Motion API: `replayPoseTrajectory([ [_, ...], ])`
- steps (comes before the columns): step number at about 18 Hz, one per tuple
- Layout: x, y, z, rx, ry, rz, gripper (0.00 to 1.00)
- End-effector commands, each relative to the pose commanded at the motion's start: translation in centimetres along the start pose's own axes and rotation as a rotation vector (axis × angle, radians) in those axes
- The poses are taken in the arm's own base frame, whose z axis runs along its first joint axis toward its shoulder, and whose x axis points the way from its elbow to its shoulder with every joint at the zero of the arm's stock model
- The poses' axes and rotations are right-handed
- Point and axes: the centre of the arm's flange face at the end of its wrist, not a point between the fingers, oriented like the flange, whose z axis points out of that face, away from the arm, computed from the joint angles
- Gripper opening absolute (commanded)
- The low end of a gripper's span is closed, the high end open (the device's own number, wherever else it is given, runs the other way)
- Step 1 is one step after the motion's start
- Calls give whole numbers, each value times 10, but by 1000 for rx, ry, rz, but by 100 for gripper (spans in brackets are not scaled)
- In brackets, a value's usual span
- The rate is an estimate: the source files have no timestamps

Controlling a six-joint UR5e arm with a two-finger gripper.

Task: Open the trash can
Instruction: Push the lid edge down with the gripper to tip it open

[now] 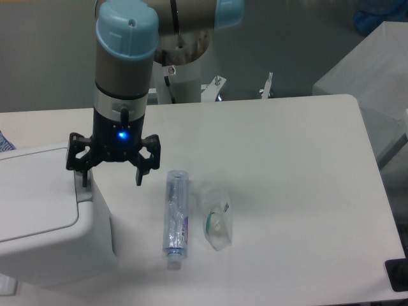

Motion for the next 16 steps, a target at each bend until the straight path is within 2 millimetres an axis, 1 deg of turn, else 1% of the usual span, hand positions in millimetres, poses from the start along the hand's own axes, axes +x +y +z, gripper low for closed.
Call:
replayPoseTrajectory([
  [13,-1,-1,2,-3,0,-1,100],
  [14,0,-3,-1,4,0,1,100],
  [16,2,-10,-16,38,-2,20,100],
])
